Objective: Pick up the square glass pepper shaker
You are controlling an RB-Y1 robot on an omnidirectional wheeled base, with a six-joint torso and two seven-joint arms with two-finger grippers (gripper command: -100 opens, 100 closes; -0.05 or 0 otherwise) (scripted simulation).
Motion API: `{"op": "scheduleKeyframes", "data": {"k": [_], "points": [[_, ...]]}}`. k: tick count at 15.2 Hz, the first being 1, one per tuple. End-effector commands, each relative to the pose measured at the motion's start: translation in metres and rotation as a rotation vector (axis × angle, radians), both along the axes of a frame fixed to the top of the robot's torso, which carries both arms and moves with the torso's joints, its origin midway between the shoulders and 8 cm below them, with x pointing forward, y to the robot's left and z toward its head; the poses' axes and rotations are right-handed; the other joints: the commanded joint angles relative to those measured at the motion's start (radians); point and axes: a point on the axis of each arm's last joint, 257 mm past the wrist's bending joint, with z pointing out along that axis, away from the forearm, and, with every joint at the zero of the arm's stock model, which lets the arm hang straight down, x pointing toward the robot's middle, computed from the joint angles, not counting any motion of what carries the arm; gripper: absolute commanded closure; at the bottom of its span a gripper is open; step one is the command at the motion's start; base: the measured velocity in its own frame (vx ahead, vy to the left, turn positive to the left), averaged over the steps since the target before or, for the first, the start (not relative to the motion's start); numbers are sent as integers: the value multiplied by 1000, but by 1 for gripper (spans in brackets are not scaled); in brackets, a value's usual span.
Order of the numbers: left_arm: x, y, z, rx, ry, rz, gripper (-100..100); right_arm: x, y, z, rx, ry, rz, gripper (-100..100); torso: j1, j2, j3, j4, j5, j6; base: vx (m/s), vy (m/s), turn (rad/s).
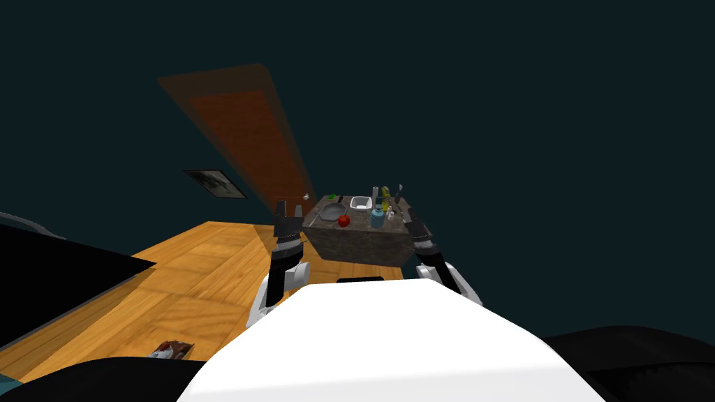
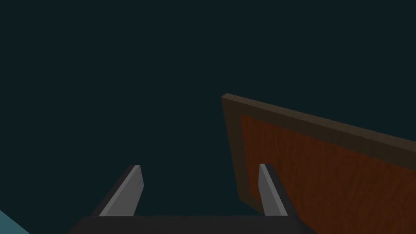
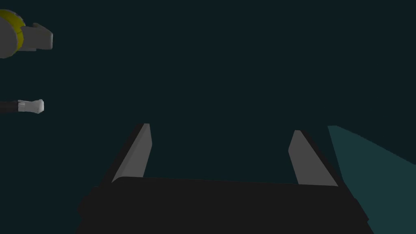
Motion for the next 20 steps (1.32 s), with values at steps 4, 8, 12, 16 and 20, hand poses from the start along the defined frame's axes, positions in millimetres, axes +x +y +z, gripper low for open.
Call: {"op": "scheduleKeyframes", "data": {"k": [4,8,12,16,20], "points": [[0,0,0,0,0,0,0,16,-5,-42,-164,101,-11,-100,0,0,0,0,0,0,-5,17,69],[0,0,0,0,0,0,0,26,-16,-73,-285,171,-25,-100,0,0,0,0,0,0,-4,16,81],[0,0,0,0,0,0,0,34,-33,-107,-411,247,-47,-100,0,0,0,0,0,0,-5,19,76],[0,0,0,0,0,0,0,37,-44,-125,-476,286,-61,-100,0,0,0,0,0,0,-2,19,72],[0,0,0,0,0,0,0,42,-69,-156,-607,358,-89,-100,0,0,0,0,0,0,-3,20,84]]}}
